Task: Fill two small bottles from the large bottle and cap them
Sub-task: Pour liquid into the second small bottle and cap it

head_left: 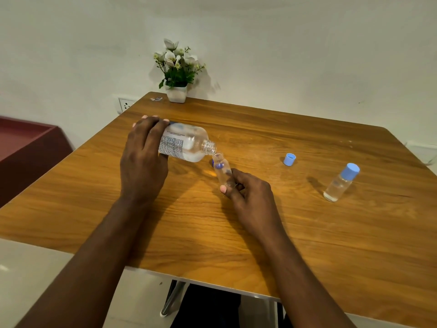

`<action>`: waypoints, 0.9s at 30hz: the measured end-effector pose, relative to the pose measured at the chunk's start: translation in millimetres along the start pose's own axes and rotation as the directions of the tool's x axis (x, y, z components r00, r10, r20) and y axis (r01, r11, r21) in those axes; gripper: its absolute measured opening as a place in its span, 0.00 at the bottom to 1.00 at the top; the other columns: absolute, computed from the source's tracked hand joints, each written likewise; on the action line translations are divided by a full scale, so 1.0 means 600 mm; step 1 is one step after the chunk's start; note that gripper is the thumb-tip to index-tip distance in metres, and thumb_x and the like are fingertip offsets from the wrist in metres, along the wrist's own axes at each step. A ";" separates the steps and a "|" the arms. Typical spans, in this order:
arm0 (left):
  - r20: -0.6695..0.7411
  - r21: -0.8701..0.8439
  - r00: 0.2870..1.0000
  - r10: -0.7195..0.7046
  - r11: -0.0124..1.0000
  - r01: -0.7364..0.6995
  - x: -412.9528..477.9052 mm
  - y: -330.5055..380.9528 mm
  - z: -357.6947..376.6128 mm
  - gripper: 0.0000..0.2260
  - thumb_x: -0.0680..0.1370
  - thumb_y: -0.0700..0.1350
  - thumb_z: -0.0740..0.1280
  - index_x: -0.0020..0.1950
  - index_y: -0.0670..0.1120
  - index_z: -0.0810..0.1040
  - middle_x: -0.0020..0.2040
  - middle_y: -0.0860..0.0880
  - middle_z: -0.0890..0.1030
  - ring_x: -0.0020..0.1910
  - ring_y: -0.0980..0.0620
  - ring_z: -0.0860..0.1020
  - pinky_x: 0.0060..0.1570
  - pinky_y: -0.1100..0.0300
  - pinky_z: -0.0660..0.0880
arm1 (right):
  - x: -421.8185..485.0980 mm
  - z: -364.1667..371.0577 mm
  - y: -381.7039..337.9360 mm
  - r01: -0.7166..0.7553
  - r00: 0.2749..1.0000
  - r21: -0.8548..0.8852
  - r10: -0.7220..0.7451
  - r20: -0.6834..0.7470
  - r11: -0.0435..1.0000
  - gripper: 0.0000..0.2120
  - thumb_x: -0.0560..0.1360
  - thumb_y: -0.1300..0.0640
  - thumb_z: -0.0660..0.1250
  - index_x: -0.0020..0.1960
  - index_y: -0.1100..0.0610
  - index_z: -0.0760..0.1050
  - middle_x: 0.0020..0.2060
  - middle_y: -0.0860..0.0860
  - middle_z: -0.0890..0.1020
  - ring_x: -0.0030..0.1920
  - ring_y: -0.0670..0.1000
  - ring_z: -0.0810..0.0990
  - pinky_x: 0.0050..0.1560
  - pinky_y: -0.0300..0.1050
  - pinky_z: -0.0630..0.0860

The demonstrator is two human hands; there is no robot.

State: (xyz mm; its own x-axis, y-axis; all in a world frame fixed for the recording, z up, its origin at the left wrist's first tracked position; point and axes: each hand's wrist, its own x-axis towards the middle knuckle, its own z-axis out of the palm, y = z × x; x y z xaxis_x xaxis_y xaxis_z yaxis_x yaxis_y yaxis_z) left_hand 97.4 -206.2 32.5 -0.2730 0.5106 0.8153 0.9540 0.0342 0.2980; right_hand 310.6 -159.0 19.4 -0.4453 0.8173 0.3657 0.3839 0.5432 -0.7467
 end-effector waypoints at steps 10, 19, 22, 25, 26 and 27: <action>-0.008 -0.001 1.000 0.016 1.000 -0.016 0.000 -0.002 0.000 0.24 0.71 0.27 0.66 0.67 0.37 0.72 0.65 0.37 0.74 0.68 0.39 0.69 0.62 0.39 0.70 | -0.001 0.000 0.000 -0.003 1.000 0.022 0.003 0.005 1.000 0.13 0.75 0.57 0.68 0.60 0.52 0.80 0.43 0.48 0.84 0.43 0.48 0.80 0.45 0.53 0.77; 0.000 -0.001 1.000 0.015 1.000 -0.015 0.000 0.000 -0.001 0.24 0.71 0.27 0.66 0.67 0.37 0.72 0.65 0.37 0.74 0.68 0.38 0.69 0.64 0.39 0.69 | 0.001 -0.001 0.001 0.013 1.000 0.005 -0.013 0.013 1.000 0.09 0.76 0.56 0.67 0.55 0.54 0.81 0.38 0.49 0.83 0.39 0.49 0.79 0.42 0.54 0.75; 0.003 -0.001 1.000 0.018 1.000 -0.018 0.000 0.000 -0.001 0.24 0.71 0.27 0.66 0.67 0.37 0.72 0.64 0.37 0.74 0.68 0.38 0.69 0.64 0.39 0.70 | 0.001 -0.001 0.001 0.010 1.000 0.010 -0.010 0.017 1.000 0.10 0.76 0.56 0.67 0.56 0.55 0.80 0.40 0.50 0.84 0.41 0.51 0.79 0.43 0.55 0.76; 0.001 -0.002 1.000 0.022 1.000 -0.022 0.001 0.000 0.000 0.23 0.72 0.27 0.66 0.67 0.37 0.72 0.64 0.37 0.74 0.68 0.39 0.69 0.64 0.39 0.69 | 0.000 -0.001 0.000 0.008 1.000 0.013 -0.008 0.021 1.000 0.10 0.76 0.56 0.67 0.56 0.54 0.80 0.41 0.49 0.84 0.41 0.50 0.80 0.43 0.55 0.76; -0.001 -0.002 1.000 0.022 1.000 -0.022 0.001 0.000 0.000 0.23 0.72 0.27 0.66 0.67 0.37 0.72 0.64 0.37 0.74 0.68 0.38 0.69 0.64 0.39 0.69 | 0.000 -0.001 0.000 0.010 1.000 0.011 -0.010 0.022 1.000 0.10 0.76 0.56 0.67 0.56 0.54 0.80 0.40 0.49 0.84 0.41 0.50 0.79 0.43 0.55 0.76; -0.003 -0.001 1.000 0.022 1.000 -0.022 0.001 0.000 -0.001 0.23 0.72 0.28 0.66 0.67 0.37 0.72 0.64 0.36 0.74 0.68 0.38 0.69 0.64 0.39 0.69 | 0.000 -0.002 0.000 0.010 1.000 0.011 -0.010 0.022 1.000 0.10 0.76 0.56 0.68 0.56 0.54 0.80 0.40 0.49 0.84 0.41 0.50 0.79 0.43 0.55 0.76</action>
State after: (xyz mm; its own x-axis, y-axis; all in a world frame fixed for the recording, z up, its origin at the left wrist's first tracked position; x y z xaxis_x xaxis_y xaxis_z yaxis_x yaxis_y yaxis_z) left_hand 97.0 -206.2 33.2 -0.2521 0.5088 0.8232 0.9597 0.0219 0.2803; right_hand 311.5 -158.7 19.8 -0.4666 0.8074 0.3612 0.3707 0.5493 -0.7489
